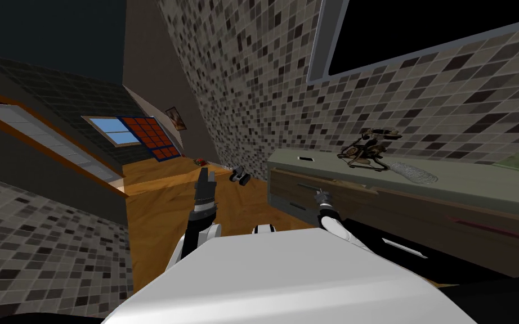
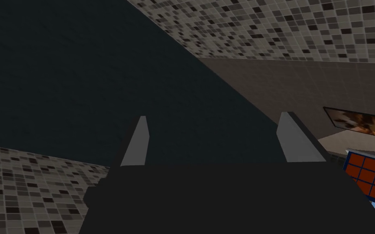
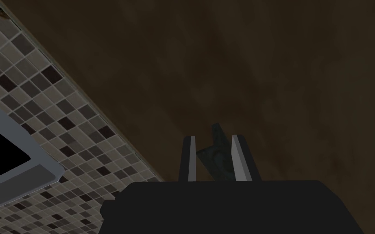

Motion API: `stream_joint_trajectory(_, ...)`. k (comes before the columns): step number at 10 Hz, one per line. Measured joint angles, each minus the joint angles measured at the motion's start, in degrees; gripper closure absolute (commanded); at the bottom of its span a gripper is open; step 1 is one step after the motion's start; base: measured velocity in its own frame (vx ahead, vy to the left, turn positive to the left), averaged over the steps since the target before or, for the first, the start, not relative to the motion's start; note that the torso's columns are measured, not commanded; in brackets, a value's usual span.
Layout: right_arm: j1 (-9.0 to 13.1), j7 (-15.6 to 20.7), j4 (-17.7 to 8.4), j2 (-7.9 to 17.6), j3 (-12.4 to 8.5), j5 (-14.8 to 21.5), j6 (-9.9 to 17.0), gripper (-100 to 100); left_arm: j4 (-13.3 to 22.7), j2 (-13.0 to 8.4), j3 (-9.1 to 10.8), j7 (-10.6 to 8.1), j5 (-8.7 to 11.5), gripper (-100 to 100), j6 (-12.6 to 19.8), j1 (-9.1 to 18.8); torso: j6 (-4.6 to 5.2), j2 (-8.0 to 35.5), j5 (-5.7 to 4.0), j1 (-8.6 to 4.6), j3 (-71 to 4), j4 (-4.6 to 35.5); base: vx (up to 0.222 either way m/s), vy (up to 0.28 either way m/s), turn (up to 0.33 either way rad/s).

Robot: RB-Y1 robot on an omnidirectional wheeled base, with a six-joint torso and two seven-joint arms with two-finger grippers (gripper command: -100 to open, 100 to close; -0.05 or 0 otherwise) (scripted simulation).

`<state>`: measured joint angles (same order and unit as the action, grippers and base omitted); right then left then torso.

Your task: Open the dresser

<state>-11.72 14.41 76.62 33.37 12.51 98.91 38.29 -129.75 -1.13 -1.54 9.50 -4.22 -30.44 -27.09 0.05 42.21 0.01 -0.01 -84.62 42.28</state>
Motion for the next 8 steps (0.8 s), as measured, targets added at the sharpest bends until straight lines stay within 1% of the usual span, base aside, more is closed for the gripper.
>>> stream_joint_trajectory(1, 1.7, 1.7, -1.5, -1.2, -1.7, -0.9, -1.0, 100, 0.0, 0.0, 0.00, 0.00, 0.0, 0, 0.0, 0.0, -0.26, 0.1, -0.09, 0.12, 0.1, 0.0, -0.175, 0.008, 0.085)
stream_joint_trajectory(2, 2.7, 2.6, -2.2, -1.8, -2.4, -1.3, -1.7, 100, 0.0, 0.0, 0.00, 0.00, 0.0, 0, 0.0, 0.0, -0.15, 0.0, -0.02, 0.10, 0.0, 0.0, -0.179, 0.003, 0.141)
stream_joint_trajectory(3, 4.4, 3.3, -3.8, -2.7, -3.3, -1.6, -2.4, 100, 0.0, 0.0, 0.00, 0.00, 0.0, 0, 0.0, 0.0, -0.27, 0.0, -0.06, 0.10, 0.0, 0.0, -0.236, 0.019, 0.244)
stream_joint_trajectory(4, 6.2, 5.0, -5.4, -3.9, -5.0, -2.5, -3.3, 100, 0.0, 0.0, 0.00, 0.00, 0.0, 0, 0.0, 0.0, -0.51, 0.0, -0.16, 0.21, 0.0, 0.0, -0.185, 0.021, 0.078)
stream_joint_trajectory(5, 7.4, 5.8, -6.5, -4.5, -5.6, -2.8, -4.0, 100, 0.0, 0.0, 0.00, 0.00, 0.0, 0, 0.0, 0.0, -0.42, -0.2, -0.07, 0.25, -0.1, 0.0, -0.072, 0.009, 0.001)
stream_joint_trajectory(6, 7.5, 5.9, -6.6, -4.6, -5.5, -2.8, -4.2, 100, 0.0, 0.0, 0.01, 0.00, 0.0, 0, 0.0, 0.0, -0.18, -0.4, 0.04, 0.15, -0.2, -0.1, 0.034, -0.030, -0.318)
stream_joint_trajectory(7, 7.1, 5.3, -6.0, -4.8, -3.9, -1.5, -4.2, 100, 0.0, 0.0, 0.02, 0.00, 0.0, 0, 0.0, 0.0, 0.16, -0.4, -0.02, -0.13, -0.3, -0.2, 0.064, -0.017, -0.175)
stream_joint_trajectory(8, 6.4, 5.7, -4.6, -5.1, -3.4, -1.2, -4.3, 100, 0.0, 0.0, 0.01, 0.00, 0.0, 0, 0.0, 0.0, 0.09, -0.3, -0.10, -0.27, -0.2, -0.1, 0.094, -0.032, -0.318)
